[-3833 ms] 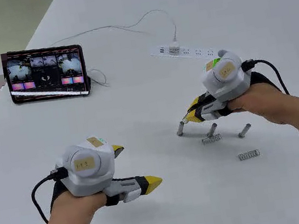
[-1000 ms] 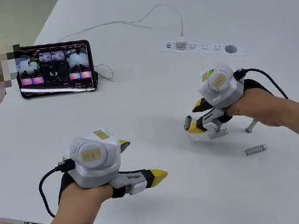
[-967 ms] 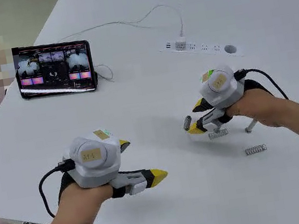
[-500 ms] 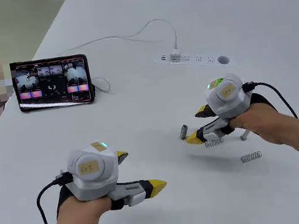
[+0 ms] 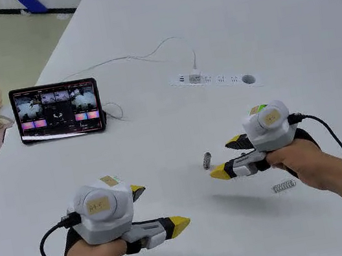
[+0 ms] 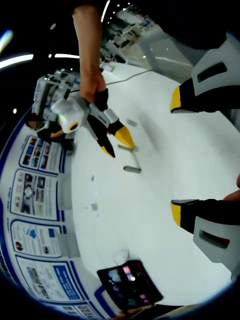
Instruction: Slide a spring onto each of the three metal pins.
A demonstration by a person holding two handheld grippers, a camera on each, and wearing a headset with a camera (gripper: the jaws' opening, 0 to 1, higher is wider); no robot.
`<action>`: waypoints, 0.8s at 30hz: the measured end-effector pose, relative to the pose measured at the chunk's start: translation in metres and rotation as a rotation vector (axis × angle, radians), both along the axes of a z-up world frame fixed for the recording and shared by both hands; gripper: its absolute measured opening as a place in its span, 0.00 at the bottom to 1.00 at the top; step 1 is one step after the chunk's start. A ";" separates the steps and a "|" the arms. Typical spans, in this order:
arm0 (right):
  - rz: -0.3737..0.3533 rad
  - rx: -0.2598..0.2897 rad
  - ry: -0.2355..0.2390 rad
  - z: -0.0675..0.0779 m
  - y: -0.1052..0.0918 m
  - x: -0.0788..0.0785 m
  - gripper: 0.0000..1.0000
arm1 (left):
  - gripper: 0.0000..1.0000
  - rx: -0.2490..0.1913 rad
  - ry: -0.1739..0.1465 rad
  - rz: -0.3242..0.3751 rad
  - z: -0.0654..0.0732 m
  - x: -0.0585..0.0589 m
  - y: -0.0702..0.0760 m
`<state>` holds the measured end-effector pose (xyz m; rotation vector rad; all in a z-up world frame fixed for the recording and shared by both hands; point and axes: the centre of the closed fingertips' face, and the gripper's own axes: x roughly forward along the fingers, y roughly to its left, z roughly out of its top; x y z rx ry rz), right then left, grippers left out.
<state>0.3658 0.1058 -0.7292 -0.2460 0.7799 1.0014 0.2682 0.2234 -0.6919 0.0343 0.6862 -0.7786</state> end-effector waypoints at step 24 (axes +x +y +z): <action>-0.165 0.127 0.008 0.015 -0.031 -0.039 0.70 | 0.72 0.003 -0.010 -0.024 0.003 -0.002 -0.010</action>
